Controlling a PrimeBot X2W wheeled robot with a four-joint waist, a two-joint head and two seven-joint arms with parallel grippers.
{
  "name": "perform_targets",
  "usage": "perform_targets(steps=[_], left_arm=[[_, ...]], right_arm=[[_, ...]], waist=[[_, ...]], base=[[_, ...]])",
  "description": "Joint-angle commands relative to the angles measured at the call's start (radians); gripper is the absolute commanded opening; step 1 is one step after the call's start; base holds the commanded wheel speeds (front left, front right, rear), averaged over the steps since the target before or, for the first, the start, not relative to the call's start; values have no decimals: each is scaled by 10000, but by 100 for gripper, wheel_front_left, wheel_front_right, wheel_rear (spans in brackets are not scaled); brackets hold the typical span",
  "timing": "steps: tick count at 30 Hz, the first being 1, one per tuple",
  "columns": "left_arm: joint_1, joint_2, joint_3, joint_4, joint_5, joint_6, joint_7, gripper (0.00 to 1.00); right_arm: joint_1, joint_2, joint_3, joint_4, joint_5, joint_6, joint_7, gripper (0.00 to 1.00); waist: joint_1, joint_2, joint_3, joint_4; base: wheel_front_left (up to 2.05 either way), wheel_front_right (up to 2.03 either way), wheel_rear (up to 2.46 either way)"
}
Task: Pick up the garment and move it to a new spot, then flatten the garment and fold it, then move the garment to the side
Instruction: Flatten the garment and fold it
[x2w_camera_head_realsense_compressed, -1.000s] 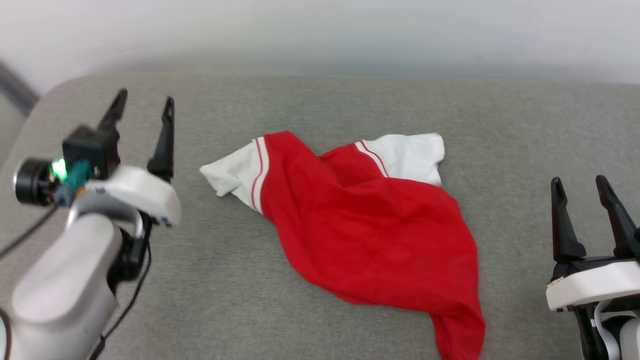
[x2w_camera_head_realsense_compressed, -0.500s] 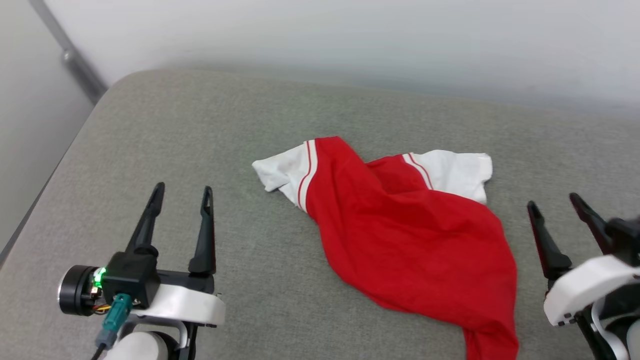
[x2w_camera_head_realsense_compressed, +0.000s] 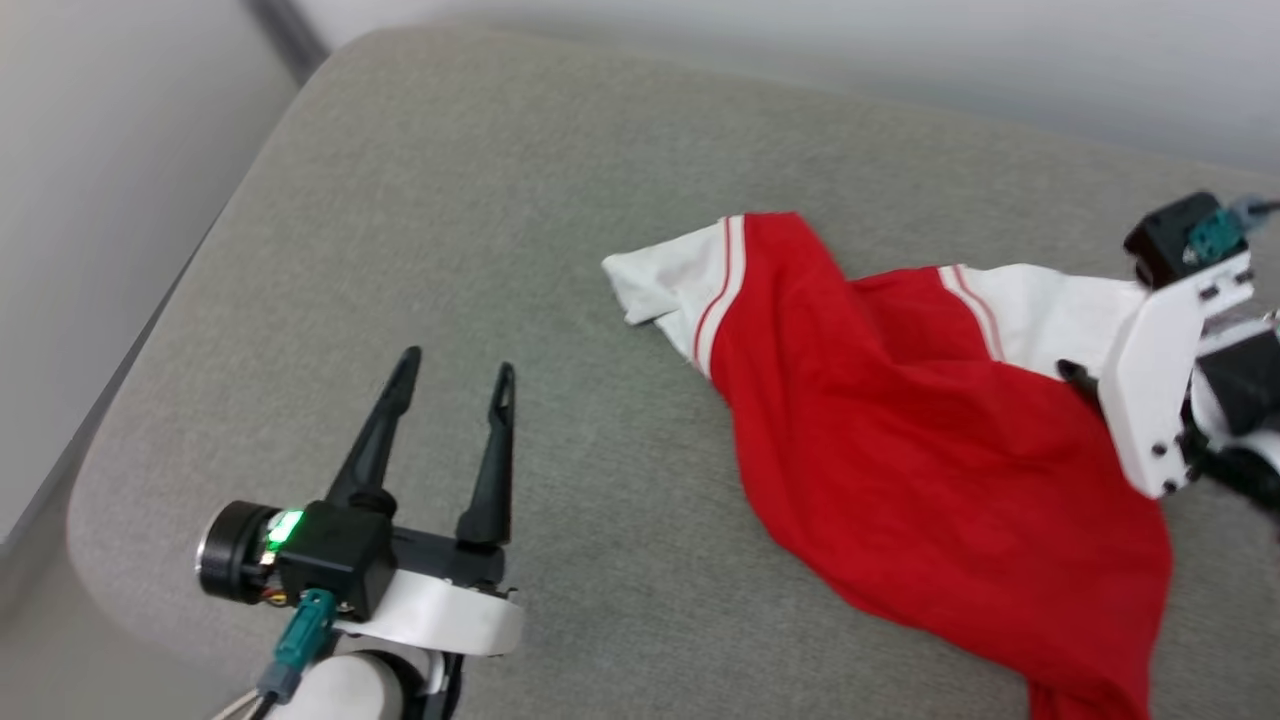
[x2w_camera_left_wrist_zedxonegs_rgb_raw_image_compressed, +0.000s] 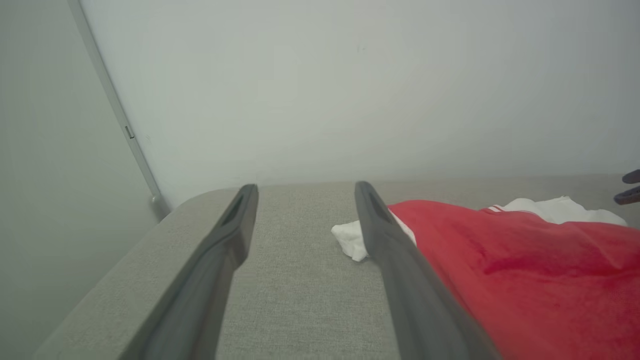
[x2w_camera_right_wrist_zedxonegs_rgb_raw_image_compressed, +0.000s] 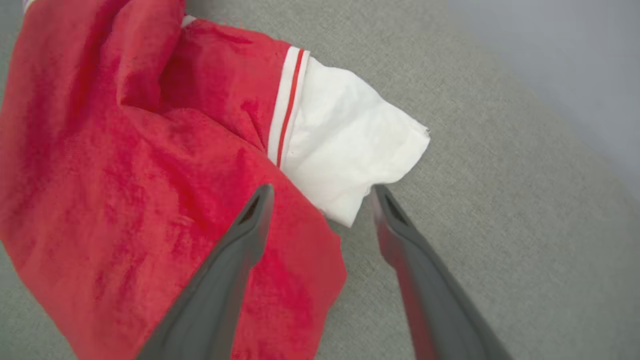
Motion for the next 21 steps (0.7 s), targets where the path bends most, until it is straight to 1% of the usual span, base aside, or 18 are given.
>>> perform_targets(steps=[1, 3, 6, 7, 11, 15, 17, 18, 19, 21], left_arm=[[-166, -164, -12, 37, 87, -83, -25, 100], [-224, -410, -23, 114, 169, -209, -25, 100], [-346, -780, -78, 242, 320, -437, -25, 100], [-392, -1103, -65, 384, 457, -639, -25, 100], [-383, -1457, 97, 520, 608, -893, -25, 100], [-236, -1649, 334, 631, 765, -1085, -25, 100], [-205, -1701, 476, 692, 852, -1187, -25, 100], [-212, -1750, 520, 721, 890, -1233, -25, 100], [-221, -1804, 577, 755, 933, -1267, -25, 100], [-230, -1840, 709, 819, 1005, -1350, -25, 100]], right_arm=[[-367, -155, 132, 273, 31, -7, 414, 100], [-957, -374, 489, 760, -73, -7, 1096, 100], [-1640, -572, 722, 1534, -182, -8, 1712, 100], [-2067, -737, 864, 2281, -412, -7, 1997, 100], [-2131, -987, 1069, 3189, -641, -7, 2130, 100], [-1593, -824, 1021, 3984, -503, -9, 2050, 100], [-1280, -841, 1140, 4224, -472, -9, 2057, 100], [-1150, -871, 1221, 4231, -411, -7, 1968, 76], [-1088, -886, 1198, 4271, -384, -9, 1830, 0], [-997, -991, 1221, 4402, -357, -12, 1725, 0]], waist=[[0, 0, 497, 526], [0, 0, 705, 778], [0, 0, 1013, 1158], [0, 0, 1272, 1509], [0, 0, 1463, 1866], [0, 0, 1520, 1997], [0, 0, 1534, 1985], [0, 0, 1533, 1963], [0, 0, 1517, 1926], [0, 0, 1438, 1800]], base=[[0, 0, 0], [0, 0, 0], [0, 0, 0], [0, 0, 0], [0, 0, 0], [0, 0, 0], [0, 0, 0], [0, 0, 0], [0, 0, 0], [0, 0, 0]])
